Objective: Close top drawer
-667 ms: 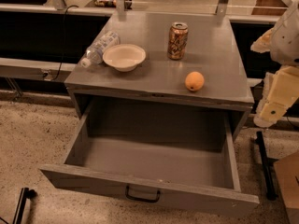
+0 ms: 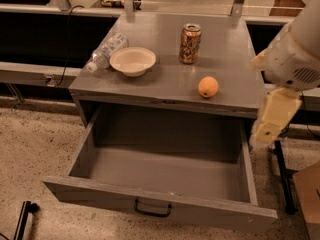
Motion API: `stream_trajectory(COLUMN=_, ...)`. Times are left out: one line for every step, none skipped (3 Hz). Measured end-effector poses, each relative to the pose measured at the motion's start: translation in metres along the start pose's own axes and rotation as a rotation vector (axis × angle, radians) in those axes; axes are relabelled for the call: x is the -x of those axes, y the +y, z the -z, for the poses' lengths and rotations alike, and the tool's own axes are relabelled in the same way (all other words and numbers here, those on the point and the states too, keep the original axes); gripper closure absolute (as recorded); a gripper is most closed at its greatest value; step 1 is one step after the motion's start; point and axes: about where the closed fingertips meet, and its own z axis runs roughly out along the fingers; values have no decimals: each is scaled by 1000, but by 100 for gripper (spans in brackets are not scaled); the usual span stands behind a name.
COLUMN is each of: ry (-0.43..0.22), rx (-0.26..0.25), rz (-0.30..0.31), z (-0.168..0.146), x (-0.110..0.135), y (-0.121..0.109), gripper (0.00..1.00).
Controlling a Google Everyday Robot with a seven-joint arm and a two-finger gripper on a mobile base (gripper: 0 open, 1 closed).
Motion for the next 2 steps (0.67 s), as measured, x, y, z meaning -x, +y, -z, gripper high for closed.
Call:
stream_trajectory(ry=-67, rx=44, rz=17, z=-51, x=32, y=31, gripper=0)
stream_trajectory(ry=-65, rx=49, rz=19, z=-70, x=32, y=37, gripper=0)
